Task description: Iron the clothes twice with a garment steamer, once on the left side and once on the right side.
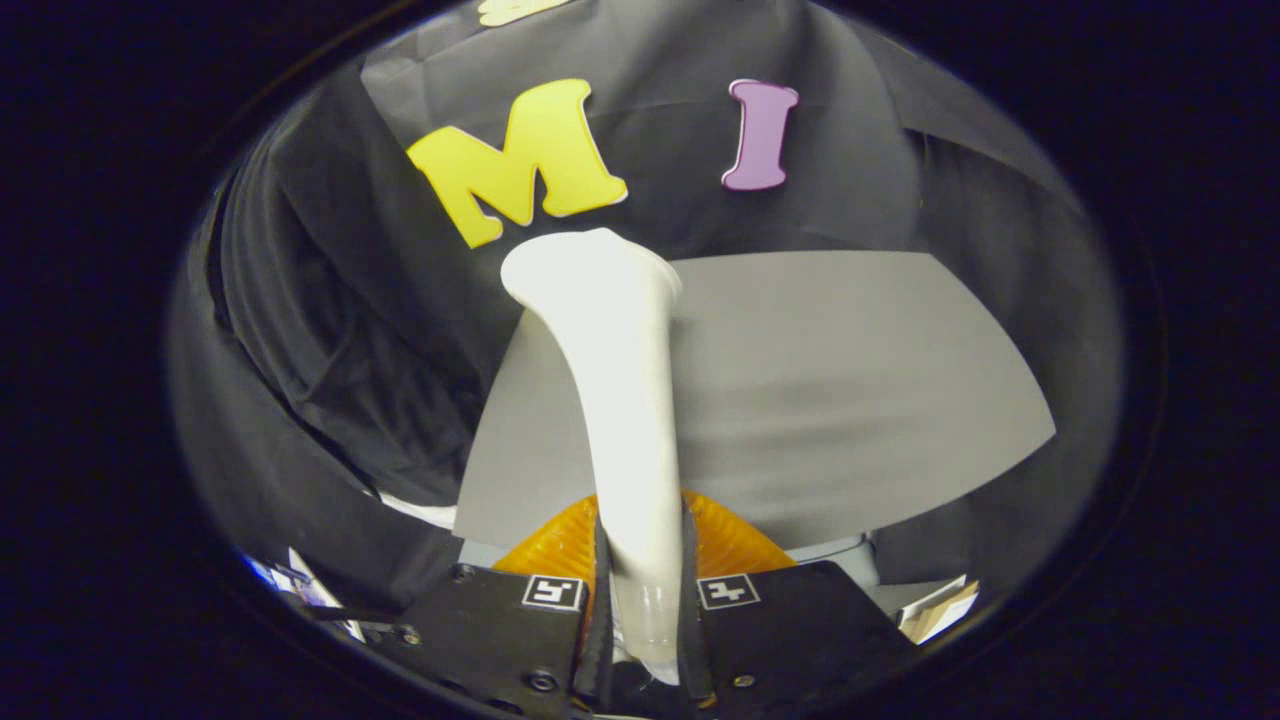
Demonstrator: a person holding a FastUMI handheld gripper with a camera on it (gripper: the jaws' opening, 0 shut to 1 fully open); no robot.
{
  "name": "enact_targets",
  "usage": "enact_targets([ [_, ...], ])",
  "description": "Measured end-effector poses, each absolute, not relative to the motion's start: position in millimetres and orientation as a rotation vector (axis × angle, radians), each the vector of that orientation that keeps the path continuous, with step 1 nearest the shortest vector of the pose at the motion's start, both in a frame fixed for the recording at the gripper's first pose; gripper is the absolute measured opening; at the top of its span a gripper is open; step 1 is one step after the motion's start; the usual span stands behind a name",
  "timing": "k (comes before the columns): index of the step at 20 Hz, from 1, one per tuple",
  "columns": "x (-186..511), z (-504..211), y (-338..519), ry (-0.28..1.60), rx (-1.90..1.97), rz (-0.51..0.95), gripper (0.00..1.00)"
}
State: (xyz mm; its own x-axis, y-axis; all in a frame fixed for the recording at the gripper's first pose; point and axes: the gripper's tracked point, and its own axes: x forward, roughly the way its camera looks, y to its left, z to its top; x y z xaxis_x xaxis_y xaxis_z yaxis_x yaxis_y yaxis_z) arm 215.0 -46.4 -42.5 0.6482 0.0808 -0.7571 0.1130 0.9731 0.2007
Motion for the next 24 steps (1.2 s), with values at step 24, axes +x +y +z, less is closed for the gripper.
enact_targets([
  [24,144,120,126,0.363,0.172,-0.044,0.28],
])
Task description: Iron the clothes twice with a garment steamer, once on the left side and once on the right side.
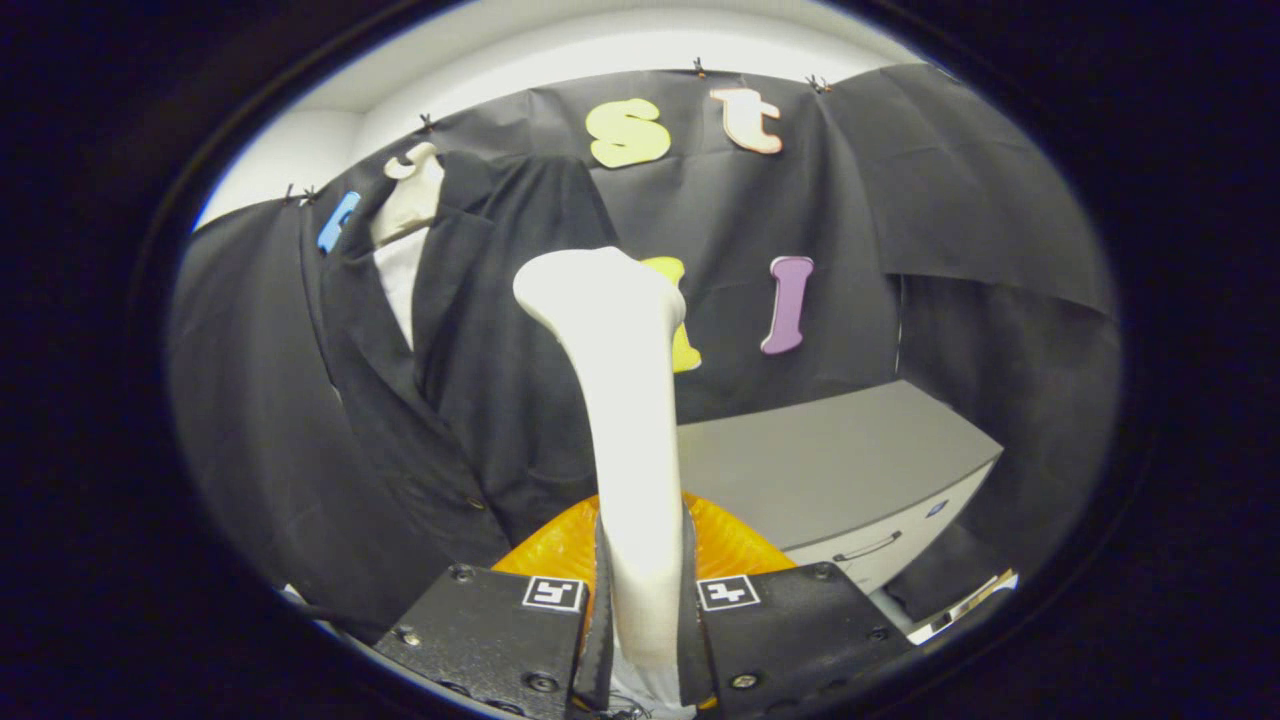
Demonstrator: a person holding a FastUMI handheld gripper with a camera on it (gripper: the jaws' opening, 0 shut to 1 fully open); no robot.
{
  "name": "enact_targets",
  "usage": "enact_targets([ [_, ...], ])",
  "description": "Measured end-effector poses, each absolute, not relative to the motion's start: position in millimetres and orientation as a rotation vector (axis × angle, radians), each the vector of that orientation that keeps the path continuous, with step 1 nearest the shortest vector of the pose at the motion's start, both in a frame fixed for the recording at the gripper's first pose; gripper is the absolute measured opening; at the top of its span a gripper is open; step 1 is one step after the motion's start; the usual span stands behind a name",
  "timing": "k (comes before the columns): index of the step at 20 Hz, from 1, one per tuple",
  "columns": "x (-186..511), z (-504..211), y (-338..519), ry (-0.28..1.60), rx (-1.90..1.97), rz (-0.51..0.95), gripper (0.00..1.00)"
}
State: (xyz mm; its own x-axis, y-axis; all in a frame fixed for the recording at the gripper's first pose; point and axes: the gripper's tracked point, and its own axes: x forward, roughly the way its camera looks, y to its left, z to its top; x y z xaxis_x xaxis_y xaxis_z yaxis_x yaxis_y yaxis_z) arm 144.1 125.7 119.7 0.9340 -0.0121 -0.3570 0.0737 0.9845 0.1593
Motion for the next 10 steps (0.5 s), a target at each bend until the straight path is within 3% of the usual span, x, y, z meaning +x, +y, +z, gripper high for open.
enact_targets([
  [10,185,137,186,0.260,0.131,0.004,0.28],
])
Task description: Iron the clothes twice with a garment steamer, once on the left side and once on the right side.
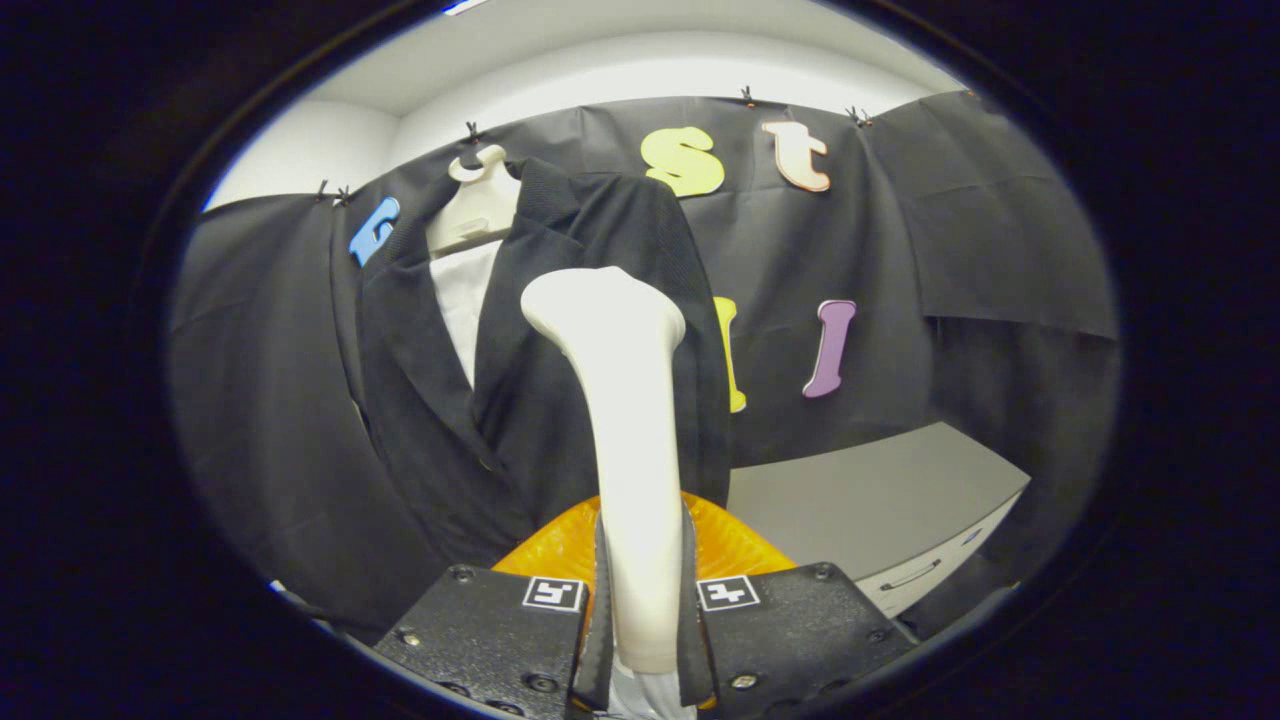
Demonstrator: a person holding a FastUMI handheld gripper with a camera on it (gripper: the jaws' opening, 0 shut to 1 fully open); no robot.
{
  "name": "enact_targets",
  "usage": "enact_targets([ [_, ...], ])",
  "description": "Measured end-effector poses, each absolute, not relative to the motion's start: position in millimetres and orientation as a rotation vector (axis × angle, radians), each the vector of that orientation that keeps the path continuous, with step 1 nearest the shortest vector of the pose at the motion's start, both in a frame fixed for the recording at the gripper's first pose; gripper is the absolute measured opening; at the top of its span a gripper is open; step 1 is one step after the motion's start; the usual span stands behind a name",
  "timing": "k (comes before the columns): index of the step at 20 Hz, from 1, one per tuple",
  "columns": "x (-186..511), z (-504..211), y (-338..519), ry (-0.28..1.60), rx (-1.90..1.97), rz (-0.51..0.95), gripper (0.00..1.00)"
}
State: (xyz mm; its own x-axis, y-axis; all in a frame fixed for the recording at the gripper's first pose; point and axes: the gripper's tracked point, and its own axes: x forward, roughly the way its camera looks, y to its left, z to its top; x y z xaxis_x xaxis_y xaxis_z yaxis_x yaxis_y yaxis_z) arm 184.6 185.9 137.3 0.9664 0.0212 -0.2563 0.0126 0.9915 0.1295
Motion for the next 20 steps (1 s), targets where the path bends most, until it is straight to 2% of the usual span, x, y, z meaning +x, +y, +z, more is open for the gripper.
enact_targets([
  [9,208,111,197,0.270,0.073,-0.036,0.28],
  [20,200,62,194,0.323,0.012,-0.062,0.28],
])
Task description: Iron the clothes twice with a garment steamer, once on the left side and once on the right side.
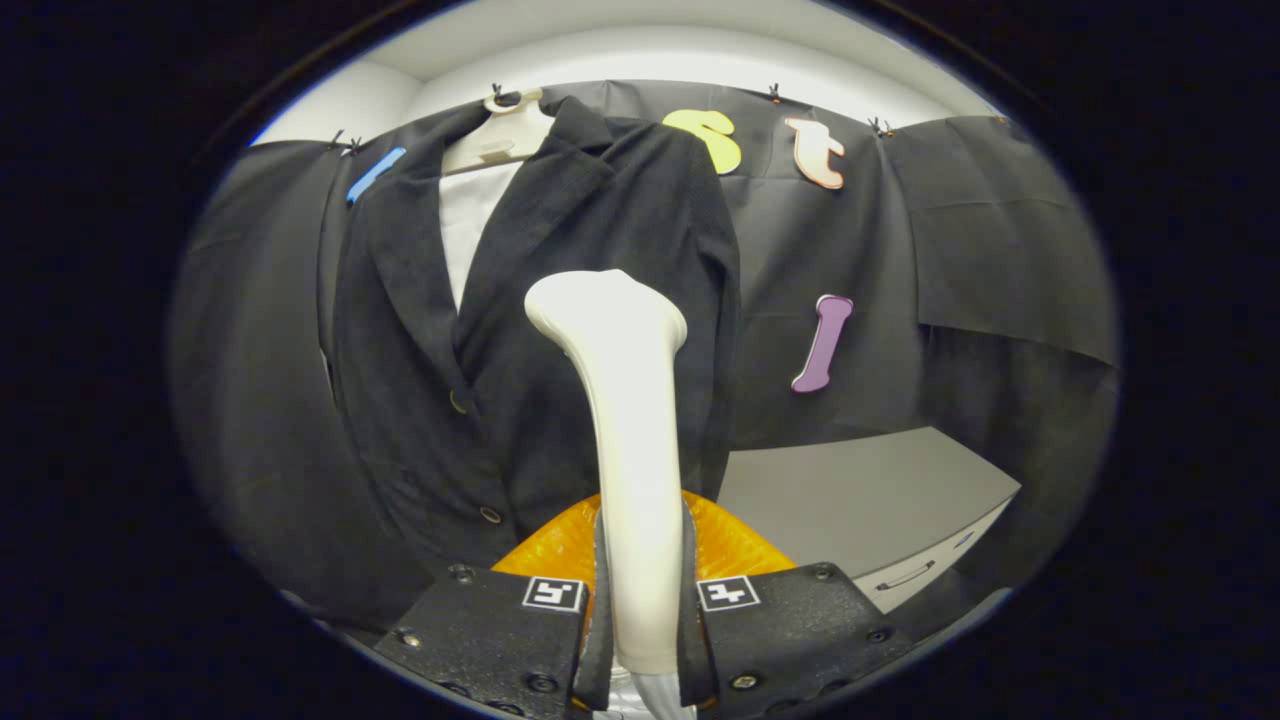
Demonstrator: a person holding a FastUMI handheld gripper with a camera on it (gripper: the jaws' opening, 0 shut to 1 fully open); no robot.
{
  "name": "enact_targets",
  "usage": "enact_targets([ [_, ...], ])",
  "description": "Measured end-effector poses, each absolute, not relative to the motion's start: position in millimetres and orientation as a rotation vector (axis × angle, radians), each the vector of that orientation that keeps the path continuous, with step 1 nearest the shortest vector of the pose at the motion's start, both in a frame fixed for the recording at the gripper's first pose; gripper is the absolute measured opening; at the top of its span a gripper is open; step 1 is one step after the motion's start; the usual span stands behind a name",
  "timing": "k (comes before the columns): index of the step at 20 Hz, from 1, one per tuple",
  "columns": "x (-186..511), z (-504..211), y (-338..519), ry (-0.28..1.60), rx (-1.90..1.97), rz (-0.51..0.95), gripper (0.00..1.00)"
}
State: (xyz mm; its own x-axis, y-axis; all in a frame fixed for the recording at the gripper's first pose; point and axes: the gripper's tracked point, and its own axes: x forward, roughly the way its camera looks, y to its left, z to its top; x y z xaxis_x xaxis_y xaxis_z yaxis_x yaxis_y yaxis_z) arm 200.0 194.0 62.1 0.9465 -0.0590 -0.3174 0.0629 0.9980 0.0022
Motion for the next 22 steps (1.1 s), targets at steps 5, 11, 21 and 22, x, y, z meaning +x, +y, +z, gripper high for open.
enact_targets([
  [5,190,25,192,0.370,-0.014,-0.065,0.28],
  [11,175,-23,198,0.425,-0.036,-0.078,0.28],
  [21,163,-82,200,0.453,-0.109,-0.089,0.28],
  [22,163,-85,200,0.450,-0.115,-0.089,0.28],
])
